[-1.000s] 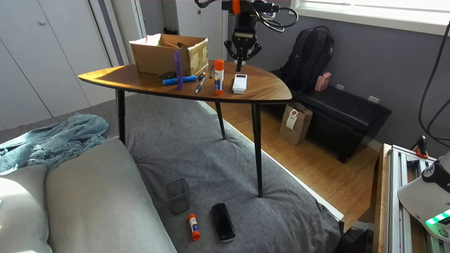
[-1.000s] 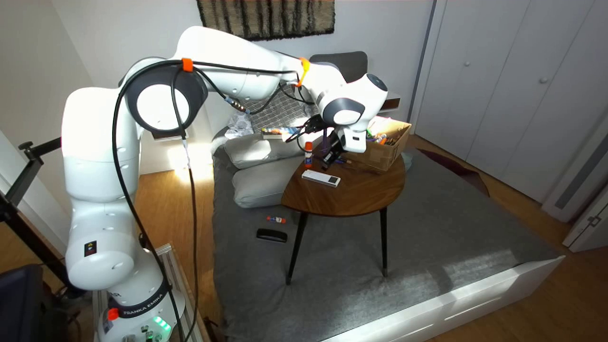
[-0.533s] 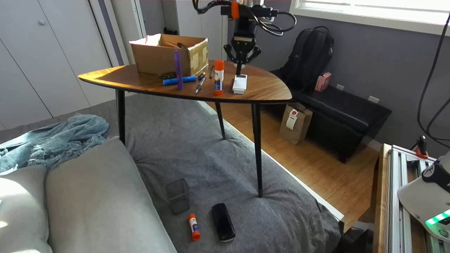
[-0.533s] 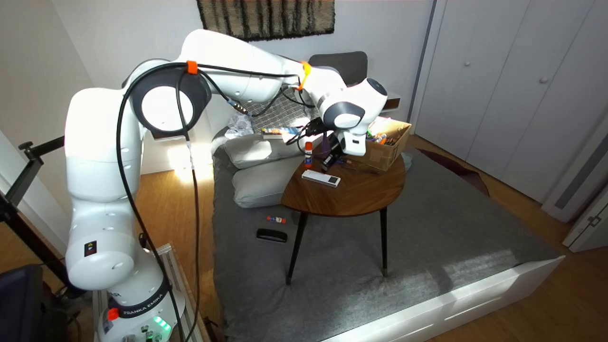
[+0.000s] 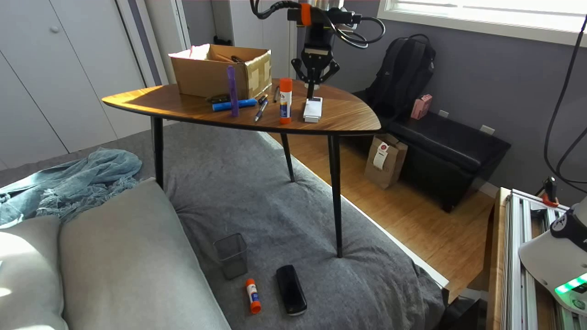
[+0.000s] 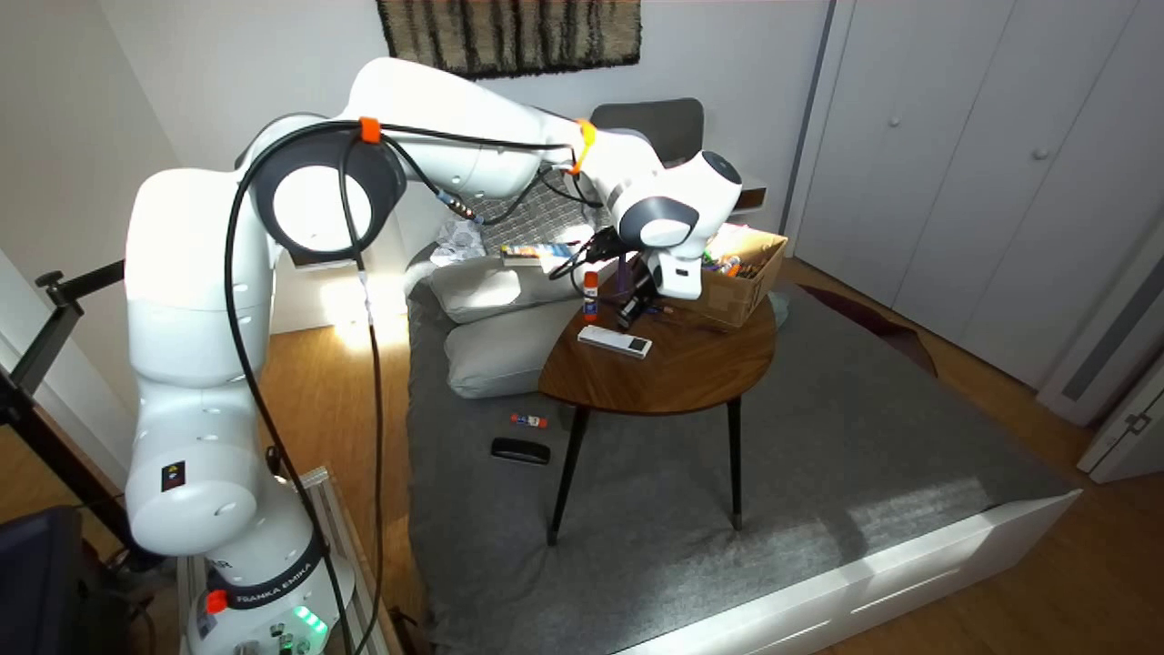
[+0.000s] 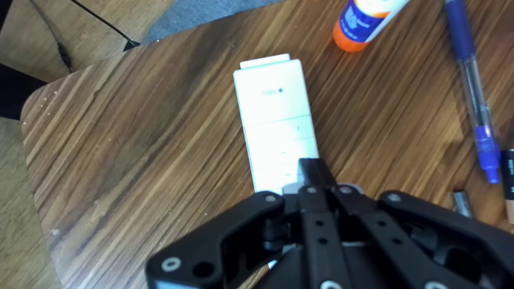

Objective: Press three buttons on the white remote

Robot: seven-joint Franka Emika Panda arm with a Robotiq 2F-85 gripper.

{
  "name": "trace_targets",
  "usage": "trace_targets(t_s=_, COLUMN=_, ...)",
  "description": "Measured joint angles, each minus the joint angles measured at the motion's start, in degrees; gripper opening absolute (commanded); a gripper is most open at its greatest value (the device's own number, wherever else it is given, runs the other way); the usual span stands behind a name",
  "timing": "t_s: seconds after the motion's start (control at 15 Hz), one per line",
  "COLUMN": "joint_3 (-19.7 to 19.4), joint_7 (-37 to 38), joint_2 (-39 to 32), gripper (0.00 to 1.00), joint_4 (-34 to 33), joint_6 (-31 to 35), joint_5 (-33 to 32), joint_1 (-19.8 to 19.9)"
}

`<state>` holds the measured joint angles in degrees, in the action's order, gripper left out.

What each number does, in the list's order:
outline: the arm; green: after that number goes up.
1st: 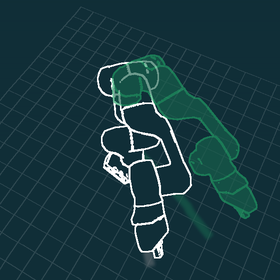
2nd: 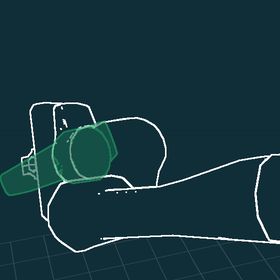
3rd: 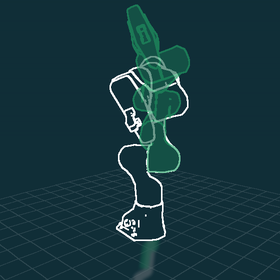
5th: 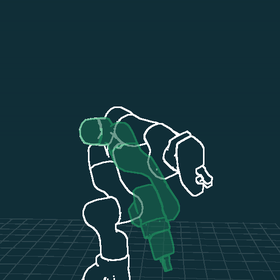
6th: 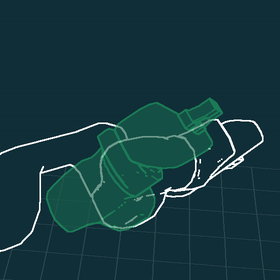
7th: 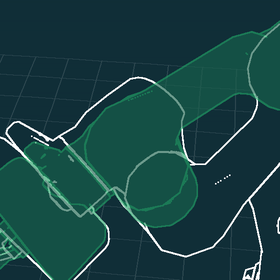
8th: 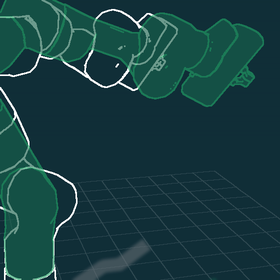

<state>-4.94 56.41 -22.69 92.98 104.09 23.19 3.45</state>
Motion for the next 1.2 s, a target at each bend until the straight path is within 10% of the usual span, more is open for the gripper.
trace_targets(t_s=1.2, joint_3=-0.1, joint_7=0.2, joint_2=-0.7, gripper=0.0, joint_4=0.6, joint_6=1.2, joint_5=-0.1, joint_1=0.0)
